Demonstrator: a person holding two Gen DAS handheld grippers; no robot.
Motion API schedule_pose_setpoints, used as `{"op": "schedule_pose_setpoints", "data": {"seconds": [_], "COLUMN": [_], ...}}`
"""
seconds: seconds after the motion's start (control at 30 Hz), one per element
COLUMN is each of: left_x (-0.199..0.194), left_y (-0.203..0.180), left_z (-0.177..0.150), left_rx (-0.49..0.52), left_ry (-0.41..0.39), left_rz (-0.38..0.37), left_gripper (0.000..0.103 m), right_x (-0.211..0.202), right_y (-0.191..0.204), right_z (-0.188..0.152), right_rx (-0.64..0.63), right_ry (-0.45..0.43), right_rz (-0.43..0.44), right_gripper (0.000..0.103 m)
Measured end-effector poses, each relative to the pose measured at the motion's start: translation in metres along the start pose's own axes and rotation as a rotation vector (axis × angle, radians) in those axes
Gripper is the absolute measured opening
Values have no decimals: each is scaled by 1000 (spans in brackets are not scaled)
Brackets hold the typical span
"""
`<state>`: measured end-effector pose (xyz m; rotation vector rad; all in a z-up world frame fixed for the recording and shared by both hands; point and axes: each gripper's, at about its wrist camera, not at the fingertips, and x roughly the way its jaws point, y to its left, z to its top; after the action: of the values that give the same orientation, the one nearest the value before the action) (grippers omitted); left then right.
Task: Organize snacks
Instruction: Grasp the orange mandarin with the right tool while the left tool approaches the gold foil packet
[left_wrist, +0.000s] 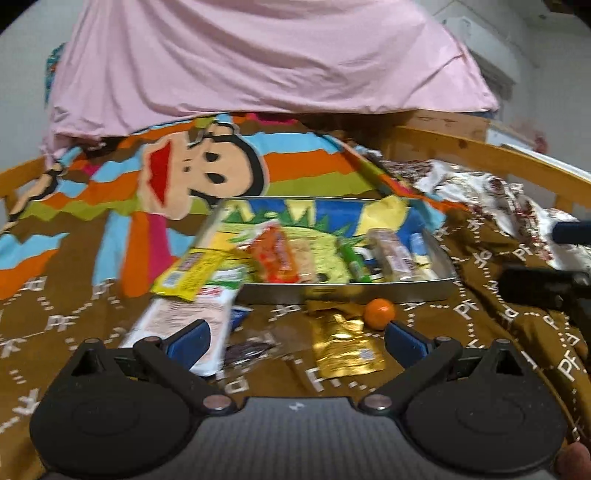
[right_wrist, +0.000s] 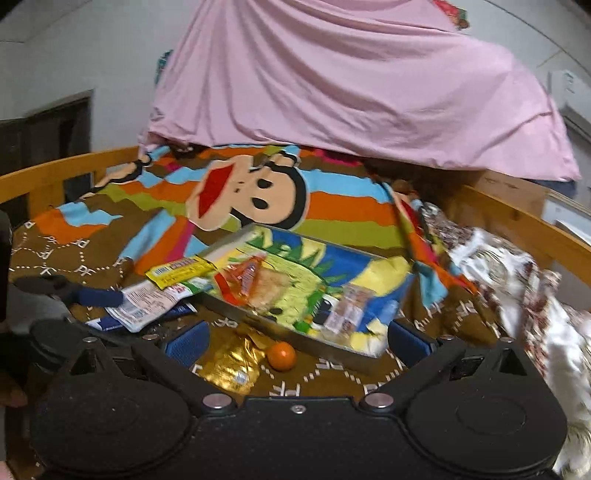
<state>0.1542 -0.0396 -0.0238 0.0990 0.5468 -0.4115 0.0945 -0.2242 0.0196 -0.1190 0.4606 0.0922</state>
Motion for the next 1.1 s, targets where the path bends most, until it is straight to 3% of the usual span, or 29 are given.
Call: {"op": "schedule_pose_setpoints", "data": {"seconds": [0.17, 0.4, 0.63, 0.77, 0.93, 1.07, 1.1], "left_x": [27, 55, 82, 92, 105, 107, 107], "left_y": [-3, -2, -21, -22, -14, -11, -12], "left_z": [-4, -9, -15, -12, -12, -14, -13], "left_rx": [3, -42, 60, 59, 6, -4, 0], "left_ry": [28, 59, 108, 124, 158, 167, 170], "left_rz": [-59, -151, -190, -197, -165, -151, -147], "left_gripper": [102, 102, 102, 102, 102, 98, 97], "right_x": [41, 91, 131, 143, 159, 173, 175], "right_y": [-8, -20, -34, -37, -32, -27, -26], "right_z": [4, 3, -9, -16, -19, -22, -22], "right_rx": [10, 93, 184, 207, 192, 176, 170], "right_ry": [78, 210, 337, 379, 411, 437, 444], "right_rz": [122, 211, 201, 193, 207, 215, 212], "right_gripper": [102, 101, 93, 81, 56, 45, 38]}}
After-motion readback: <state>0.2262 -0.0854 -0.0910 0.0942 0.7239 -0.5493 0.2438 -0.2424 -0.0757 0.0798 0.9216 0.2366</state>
